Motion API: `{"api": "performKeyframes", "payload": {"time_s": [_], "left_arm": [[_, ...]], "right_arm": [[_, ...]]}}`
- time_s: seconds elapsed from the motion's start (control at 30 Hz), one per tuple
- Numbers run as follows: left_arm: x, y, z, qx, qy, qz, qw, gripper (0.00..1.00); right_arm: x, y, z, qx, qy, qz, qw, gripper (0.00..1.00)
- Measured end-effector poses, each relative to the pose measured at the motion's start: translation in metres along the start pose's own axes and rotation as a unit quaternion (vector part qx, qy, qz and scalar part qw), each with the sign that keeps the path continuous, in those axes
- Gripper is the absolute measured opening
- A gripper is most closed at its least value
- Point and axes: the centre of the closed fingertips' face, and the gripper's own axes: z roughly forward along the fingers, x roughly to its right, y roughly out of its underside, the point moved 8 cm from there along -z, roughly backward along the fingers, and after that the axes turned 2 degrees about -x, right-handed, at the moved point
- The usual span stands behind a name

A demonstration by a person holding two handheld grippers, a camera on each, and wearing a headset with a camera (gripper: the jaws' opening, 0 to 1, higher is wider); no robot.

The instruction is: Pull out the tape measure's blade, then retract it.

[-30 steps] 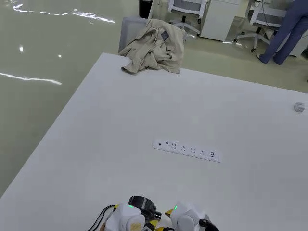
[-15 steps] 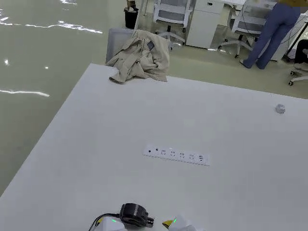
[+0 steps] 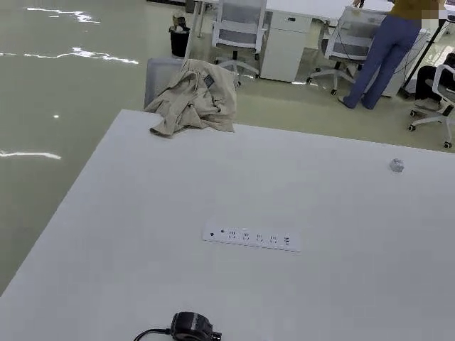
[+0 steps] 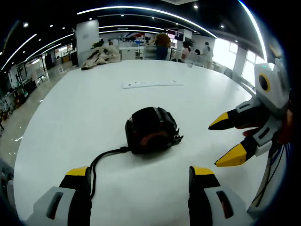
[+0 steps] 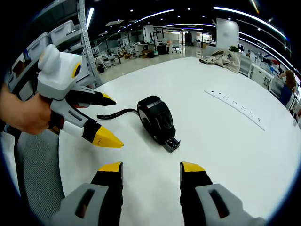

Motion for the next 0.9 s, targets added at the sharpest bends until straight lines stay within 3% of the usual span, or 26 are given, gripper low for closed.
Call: {"api": "performKeyframes", "payload": {"time_s": [0.17,0.53,0.9], "left_arm": [[-0.003,0.005,-0.009,0.001,-0.004,-0.002,1.0000,0.84],[-0.010,0.006,-0.026,0.011,-0.005,-0.004,0.9999,0.86],[-0.013,0.017,-0.037,0.010,0.005,-0.003,0.9999,0.91]], "right_arm": [[-0.004,0.003,-0.009,0.014,0.012,0.018,0.9997,0.52],[-0.010,0.006,-0.030,0.039,0.040,0.048,0.9973,0.57],[-0.017,0.013,-0.051,0.054,0.065,0.076,0.9935,0.61]]}}
